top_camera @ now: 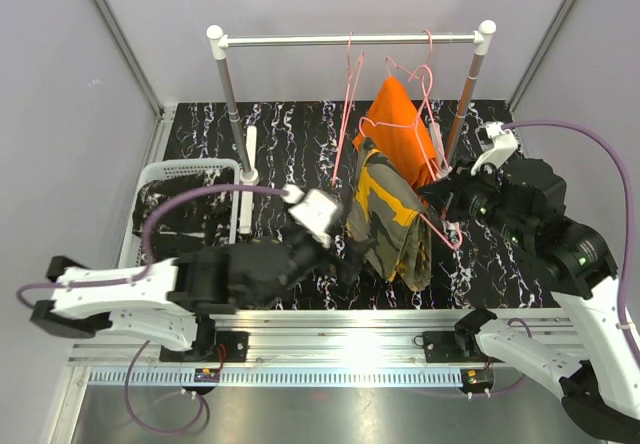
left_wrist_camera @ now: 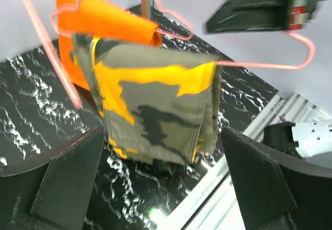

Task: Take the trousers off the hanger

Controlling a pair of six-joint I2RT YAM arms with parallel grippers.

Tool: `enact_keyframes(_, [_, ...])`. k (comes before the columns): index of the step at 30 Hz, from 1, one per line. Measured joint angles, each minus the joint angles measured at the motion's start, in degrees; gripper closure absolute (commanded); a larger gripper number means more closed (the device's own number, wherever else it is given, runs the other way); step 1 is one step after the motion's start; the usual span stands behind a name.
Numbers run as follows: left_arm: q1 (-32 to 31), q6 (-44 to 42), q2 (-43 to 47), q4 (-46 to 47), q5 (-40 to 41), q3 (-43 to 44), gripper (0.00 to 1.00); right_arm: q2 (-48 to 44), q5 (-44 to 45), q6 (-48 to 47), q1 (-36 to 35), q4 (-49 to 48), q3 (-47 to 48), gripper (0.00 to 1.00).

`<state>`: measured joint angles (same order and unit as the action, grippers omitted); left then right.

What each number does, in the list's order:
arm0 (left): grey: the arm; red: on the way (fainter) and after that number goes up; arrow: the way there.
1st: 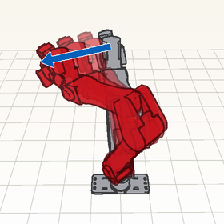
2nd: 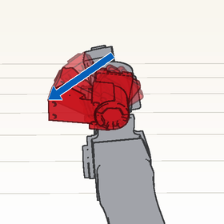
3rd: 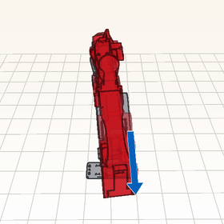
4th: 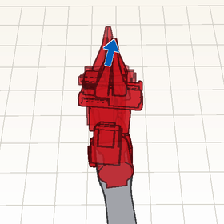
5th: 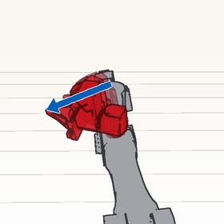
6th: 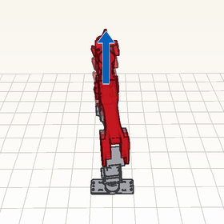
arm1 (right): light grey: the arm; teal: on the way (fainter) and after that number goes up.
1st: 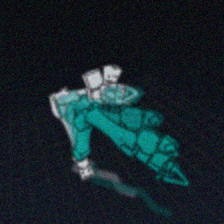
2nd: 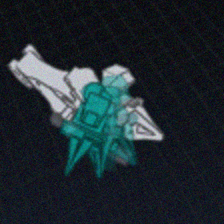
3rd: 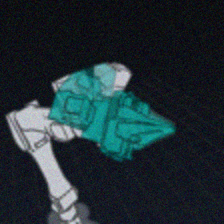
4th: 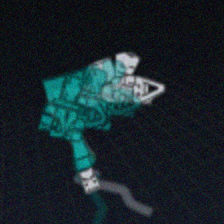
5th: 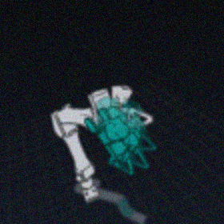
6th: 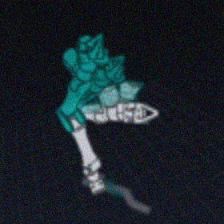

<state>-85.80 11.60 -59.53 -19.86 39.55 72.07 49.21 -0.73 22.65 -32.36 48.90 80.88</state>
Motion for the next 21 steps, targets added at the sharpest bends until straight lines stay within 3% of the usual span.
enact_keyframes(3, [-4.63,-3.39,-9.2,4.02,7.48,4.04,0.01,-0.72,0.7,0.87,0.0,3.54,1.07,1.0])
enact_keyframes(9, [-5.07,-7.76,-21.88,7.23,10.51,9.05,0.01,-3.17,1.33,1.55,0.0,9.05,6.36,1.0])
enact_keyframes(21, [-3.52,-9.33,-28.57,10.97,8.83,17.44,0.01,-7.21,0.13,1.6,0.02,10.86,13.25,1.0])
